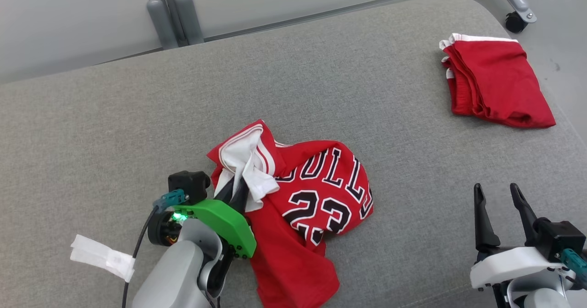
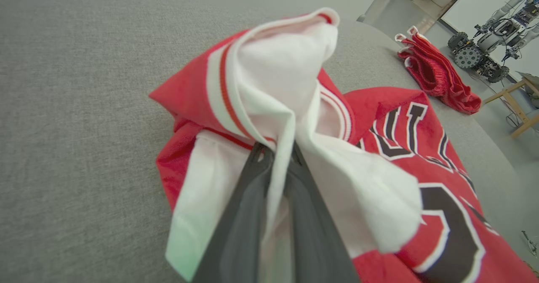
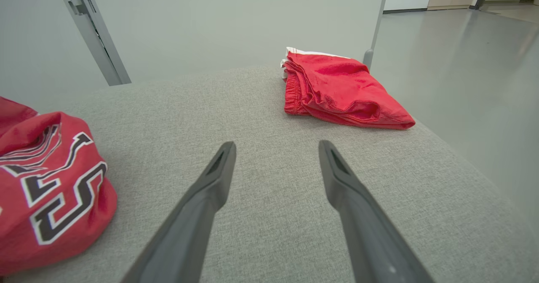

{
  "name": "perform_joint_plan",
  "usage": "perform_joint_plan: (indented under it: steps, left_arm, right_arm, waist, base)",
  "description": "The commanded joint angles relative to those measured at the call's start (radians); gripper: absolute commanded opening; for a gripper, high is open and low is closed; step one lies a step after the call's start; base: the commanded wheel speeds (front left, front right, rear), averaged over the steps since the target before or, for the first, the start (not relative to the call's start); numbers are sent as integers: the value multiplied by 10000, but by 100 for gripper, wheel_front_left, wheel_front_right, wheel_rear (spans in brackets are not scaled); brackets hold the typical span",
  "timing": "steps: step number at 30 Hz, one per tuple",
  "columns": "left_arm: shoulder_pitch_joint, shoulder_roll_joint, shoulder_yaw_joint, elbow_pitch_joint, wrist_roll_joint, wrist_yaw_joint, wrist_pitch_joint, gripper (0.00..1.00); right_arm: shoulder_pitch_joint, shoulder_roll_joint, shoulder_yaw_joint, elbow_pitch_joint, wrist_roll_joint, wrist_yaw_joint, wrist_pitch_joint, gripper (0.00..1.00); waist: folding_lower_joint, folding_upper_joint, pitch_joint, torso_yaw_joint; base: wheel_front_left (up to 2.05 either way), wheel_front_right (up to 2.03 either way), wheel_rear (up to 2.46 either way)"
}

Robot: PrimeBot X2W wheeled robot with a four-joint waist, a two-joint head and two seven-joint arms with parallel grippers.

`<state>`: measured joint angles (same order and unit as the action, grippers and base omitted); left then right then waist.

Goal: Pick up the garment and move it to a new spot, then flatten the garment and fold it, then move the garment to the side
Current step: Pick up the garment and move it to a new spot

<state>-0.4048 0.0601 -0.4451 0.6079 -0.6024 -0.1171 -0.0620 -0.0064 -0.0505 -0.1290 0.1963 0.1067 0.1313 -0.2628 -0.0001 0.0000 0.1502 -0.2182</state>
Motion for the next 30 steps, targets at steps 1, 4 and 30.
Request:
perform_joint_plan:
  steps: [1, 4, 30]
  left_arm:
    - [-115, 10, -64, 145, 151, -25, -372, 100]
    - [-73, -42, -182, 345, 194, 81, -1324, 100]
    - [6323, 61, 3073, -5948, 4074, 1625, -2033, 100]
  right_arm:
    - [86, -11, -87, -29, -124, -11, -26, 100]
    - [284, -8, -255, -136, -116, -11, -26, 100]
    - [1886, -9, -868, -1248, -791, -11, -26, 100]
  waist:
    - [1, 0, -159, 133]
    - [1, 0, -501, 337]
    - [1, 0, -2125, 2557]
  base:
    - [0, 0, 0]
    - [0, 0, 0]
    - [0, 0, 0]
